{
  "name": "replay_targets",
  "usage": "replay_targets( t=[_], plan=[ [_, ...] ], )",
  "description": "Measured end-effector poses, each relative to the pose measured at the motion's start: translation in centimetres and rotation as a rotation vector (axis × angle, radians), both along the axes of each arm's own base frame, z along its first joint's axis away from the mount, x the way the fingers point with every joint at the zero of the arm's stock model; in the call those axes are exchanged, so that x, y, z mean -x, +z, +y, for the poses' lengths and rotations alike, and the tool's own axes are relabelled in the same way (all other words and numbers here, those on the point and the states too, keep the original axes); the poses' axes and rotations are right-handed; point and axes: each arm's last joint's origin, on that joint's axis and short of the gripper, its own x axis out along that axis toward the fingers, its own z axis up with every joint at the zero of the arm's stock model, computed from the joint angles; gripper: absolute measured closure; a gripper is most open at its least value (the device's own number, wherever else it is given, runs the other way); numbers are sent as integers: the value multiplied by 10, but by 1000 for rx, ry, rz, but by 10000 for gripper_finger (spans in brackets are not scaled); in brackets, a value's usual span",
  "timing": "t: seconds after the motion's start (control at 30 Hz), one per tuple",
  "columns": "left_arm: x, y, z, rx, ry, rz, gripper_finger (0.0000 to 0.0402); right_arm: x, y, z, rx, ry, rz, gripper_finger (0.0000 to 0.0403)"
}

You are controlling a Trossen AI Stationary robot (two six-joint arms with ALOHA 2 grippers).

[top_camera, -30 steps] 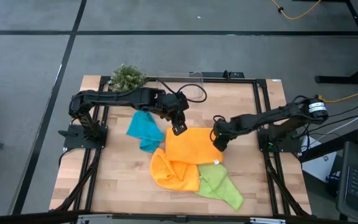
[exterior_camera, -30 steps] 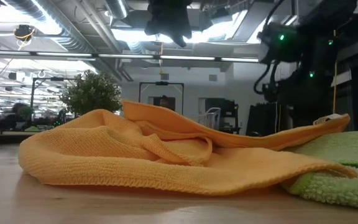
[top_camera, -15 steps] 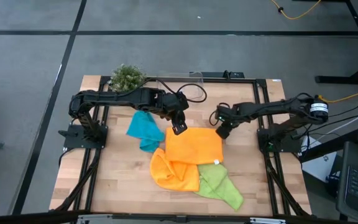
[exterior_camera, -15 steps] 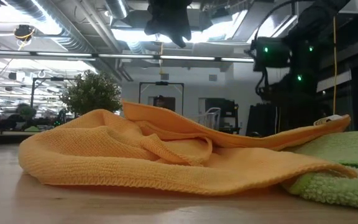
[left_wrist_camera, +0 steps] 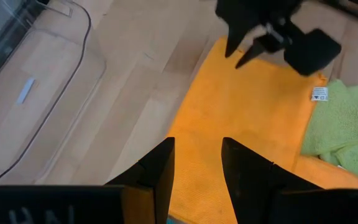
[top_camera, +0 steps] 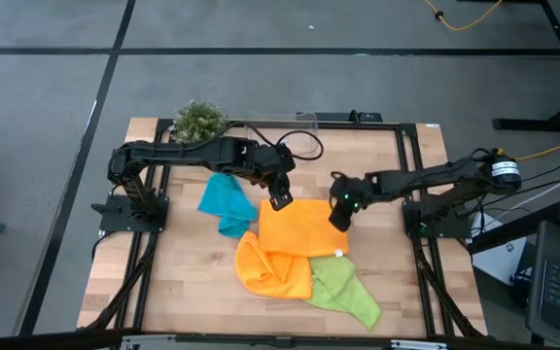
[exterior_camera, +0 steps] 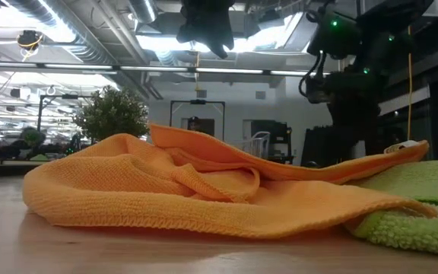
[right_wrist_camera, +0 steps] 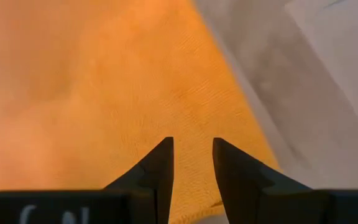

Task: Fold microfiber towels
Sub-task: Fold the top orange microfiber cloth

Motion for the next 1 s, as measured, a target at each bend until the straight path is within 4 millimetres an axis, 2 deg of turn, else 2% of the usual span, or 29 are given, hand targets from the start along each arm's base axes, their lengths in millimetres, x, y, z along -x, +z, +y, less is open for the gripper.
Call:
replay_targets(
  t=[0.2,0.47,0.73,1.0],
  plan=[
    [0,0,0,0,0,-3,277,-2,-21,10,45,32,115,289],
    [0,0,0,0,0,-3,277,-4,-34,6,57,17,192,289],
    [0,0,0,0,0,-3,277,10,-36,-27,224,25,352,289],
    [0,0,0,0,0,-4,277,25,-36,-76,353,43,468,289]
  ],
)
